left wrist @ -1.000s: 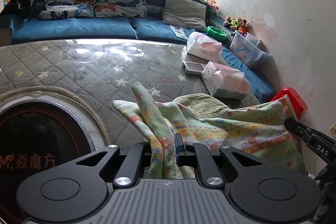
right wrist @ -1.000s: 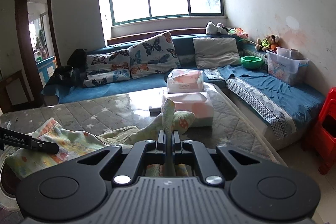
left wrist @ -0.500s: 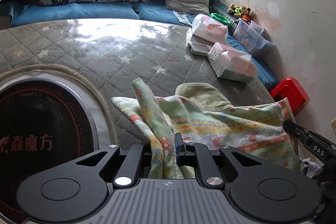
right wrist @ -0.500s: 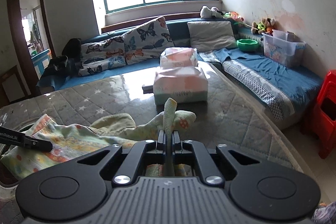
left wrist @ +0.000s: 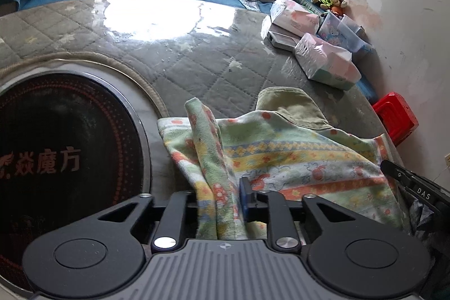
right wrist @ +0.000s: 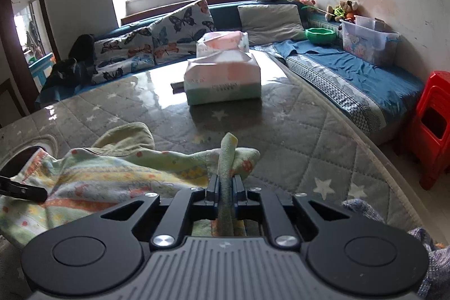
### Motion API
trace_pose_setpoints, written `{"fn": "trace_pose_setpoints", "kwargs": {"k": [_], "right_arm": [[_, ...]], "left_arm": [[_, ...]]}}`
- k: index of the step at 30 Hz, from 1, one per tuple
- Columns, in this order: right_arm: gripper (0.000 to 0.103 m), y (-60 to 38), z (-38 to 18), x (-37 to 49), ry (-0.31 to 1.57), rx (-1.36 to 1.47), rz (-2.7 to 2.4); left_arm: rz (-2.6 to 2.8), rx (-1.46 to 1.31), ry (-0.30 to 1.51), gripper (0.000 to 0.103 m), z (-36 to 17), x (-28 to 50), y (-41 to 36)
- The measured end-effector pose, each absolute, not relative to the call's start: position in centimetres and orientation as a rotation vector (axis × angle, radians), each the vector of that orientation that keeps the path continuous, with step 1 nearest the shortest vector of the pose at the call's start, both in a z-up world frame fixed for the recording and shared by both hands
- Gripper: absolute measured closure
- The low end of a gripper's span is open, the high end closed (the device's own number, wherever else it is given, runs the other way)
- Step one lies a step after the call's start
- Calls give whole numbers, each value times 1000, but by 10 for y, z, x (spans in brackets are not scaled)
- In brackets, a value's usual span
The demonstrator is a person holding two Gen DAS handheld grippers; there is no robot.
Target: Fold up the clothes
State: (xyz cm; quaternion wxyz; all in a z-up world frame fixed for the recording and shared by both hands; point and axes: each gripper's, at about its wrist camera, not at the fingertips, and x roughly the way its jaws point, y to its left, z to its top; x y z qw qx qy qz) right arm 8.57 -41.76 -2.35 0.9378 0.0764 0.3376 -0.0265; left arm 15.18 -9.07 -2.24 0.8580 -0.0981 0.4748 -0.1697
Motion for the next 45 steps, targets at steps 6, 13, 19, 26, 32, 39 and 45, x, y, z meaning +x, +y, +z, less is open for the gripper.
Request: {"fn": "trace_pose_setpoints", "kwargs": {"k": [6, 13, 19, 26, 32, 39, 45], "right_arm": [[86, -418, -16, 85, 654, 147, -61], [85, -394, -17, 105, 660, 135, 26], [85, -376, -33, 130, 708, 140, 63], [85, -370, -41, 142, 718, 151, 38], [85, -367, -42, 147, 722, 144, 20], [83, -368, -40, 147, 723, 142, 14], [76, -372, -29, 129, 708, 132, 25]], "left_arm": [[-311, -171, 949, 54, -13, 151, -84], [-258, -182, 891, 53, -1, 155, -78], [-291, -179, 879, 53, 1, 158, -87], [-309, -172, 906, 53, -11, 168, -98], [-307, -167, 924, 53, -19, 176, -100], [-308, -163, 924, 52, -21, 176, -100], [-323, -160, 907, 51, -14, 166, -100]]}}
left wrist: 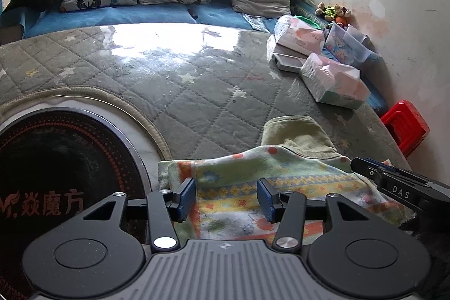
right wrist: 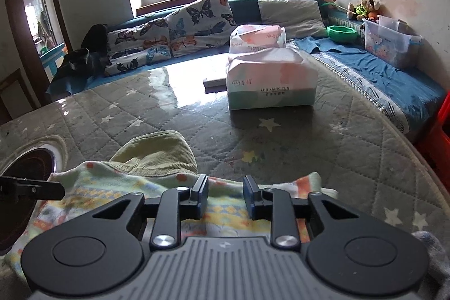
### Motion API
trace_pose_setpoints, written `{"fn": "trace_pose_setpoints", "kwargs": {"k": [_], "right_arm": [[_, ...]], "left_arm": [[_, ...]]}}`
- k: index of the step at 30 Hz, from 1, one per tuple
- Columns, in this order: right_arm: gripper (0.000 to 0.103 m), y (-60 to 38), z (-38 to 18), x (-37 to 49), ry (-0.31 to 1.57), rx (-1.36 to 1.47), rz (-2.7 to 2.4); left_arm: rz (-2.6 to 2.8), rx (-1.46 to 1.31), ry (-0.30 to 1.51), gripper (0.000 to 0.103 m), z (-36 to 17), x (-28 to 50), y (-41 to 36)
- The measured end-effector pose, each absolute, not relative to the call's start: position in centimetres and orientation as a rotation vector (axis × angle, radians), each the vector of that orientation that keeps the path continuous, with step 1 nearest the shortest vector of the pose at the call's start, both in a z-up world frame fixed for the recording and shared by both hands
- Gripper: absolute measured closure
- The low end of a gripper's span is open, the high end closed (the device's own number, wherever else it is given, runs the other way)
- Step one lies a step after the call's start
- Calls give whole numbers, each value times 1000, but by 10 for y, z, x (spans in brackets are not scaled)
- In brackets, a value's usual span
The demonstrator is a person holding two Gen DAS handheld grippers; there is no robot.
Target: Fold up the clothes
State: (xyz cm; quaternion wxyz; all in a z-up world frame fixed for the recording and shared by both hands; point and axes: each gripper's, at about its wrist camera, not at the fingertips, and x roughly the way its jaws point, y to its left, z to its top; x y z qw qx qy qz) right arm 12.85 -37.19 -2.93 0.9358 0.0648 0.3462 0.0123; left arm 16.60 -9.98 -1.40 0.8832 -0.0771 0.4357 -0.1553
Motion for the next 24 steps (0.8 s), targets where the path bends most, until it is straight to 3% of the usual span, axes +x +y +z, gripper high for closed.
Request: {"fn": "trace_pose_setpoints", "kwargs": {"k": [24], "right_arm": [[65, -368, -36, 27, 692, 27, 87]], "left_arm": [[-459, 16, 855, 47, -22, 88, -129]]}}
